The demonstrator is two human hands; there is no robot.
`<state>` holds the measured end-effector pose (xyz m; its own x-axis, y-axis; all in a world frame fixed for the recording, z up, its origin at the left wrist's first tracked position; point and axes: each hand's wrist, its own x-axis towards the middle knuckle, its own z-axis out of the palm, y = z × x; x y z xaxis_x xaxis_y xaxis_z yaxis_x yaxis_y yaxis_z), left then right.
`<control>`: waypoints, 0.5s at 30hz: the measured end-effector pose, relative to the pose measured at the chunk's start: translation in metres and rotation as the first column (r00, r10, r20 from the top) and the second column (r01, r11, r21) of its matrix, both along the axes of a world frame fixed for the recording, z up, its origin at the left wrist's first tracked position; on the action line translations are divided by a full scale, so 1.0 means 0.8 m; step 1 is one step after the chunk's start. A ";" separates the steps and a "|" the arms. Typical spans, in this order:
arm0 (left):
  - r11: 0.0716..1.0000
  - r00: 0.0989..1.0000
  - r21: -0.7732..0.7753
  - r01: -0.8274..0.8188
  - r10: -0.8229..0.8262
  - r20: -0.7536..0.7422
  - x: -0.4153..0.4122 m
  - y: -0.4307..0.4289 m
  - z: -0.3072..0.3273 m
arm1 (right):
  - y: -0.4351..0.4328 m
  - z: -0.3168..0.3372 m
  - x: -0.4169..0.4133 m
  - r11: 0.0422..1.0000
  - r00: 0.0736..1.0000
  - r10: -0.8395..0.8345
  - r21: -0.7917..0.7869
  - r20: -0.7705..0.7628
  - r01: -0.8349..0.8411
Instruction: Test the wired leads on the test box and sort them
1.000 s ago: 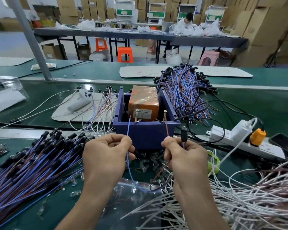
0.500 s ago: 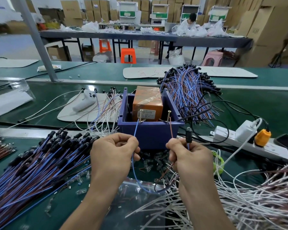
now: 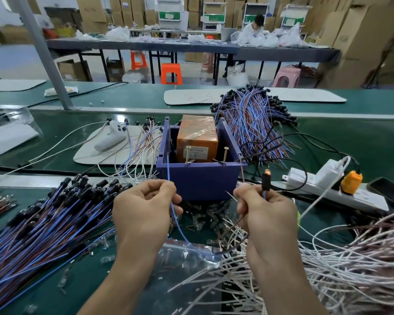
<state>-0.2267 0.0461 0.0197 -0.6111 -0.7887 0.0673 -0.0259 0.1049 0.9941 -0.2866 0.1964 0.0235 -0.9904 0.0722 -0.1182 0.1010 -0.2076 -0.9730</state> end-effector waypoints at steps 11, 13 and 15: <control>0.993 0.992 -0.011 0.121 -0.121 -0.036 0.012 0.002 0.005 | 0.013 0.023 0.016 0.765 0.958 0.286 0.607 -0.018 -0.217; 0.989 0.986 0.004 0.148 -0.148 -0.079 0.014 0.010 0.009 | 0.010 0.025 0.021 0.841 0.972 0.232 0.511 -0.042 -0.179; 0.991 0.989 -0.010 0.131 -0.131 -0.064 0.017 0.014 0.010 | 0.009 0.031 0.025 0.933 0.979 0.198 0.315 -0.040 -0.176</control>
<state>-0.2134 0.0570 0.0280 -0.7035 -0.7014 0.1144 0.0526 0.1091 0.9926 -0.2666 0.2039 0.0485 -0.9944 -0.0931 -0.0496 0.0382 0.1199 -0.9921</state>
